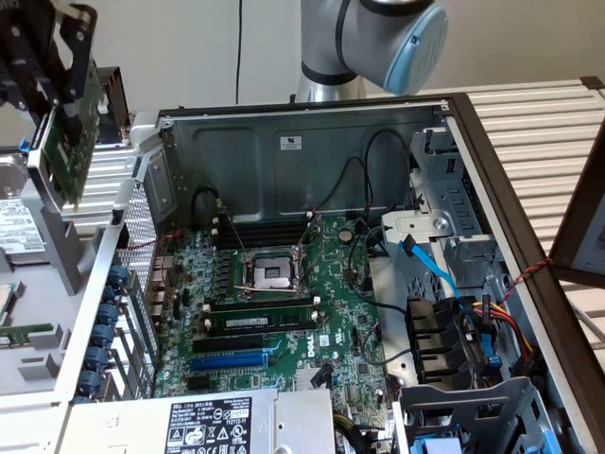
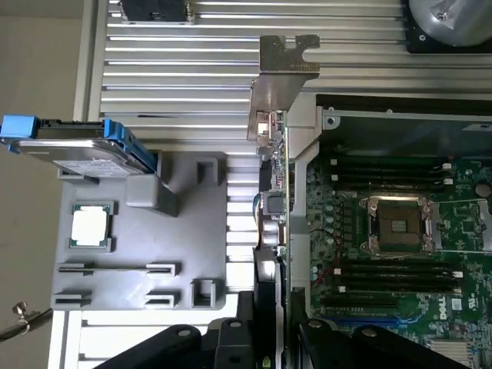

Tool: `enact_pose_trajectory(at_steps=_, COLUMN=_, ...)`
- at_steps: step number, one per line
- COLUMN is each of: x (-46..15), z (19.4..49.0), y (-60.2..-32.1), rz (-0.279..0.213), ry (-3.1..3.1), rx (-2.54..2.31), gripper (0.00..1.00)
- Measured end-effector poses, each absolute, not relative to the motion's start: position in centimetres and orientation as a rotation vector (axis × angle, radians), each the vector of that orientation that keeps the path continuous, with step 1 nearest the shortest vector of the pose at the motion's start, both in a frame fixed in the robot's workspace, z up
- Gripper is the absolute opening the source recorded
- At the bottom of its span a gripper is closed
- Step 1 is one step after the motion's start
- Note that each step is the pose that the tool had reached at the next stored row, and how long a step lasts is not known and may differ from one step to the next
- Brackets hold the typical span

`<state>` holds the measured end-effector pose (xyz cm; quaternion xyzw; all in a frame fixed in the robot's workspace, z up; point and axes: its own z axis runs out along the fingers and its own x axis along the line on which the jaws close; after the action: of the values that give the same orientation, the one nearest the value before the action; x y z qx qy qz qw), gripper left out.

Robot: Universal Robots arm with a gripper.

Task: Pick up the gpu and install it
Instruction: 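Pick up the gpu and move the gpu toward the slot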

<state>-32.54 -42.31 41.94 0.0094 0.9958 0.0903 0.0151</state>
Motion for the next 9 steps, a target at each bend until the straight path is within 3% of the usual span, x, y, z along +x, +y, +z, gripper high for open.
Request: enact_pose_trajectory(at_steps=9, x=-29.7, z=44.5, y=-43.2, rz=0.284, ry=3.112, rx=0.031, gripper=0.27)
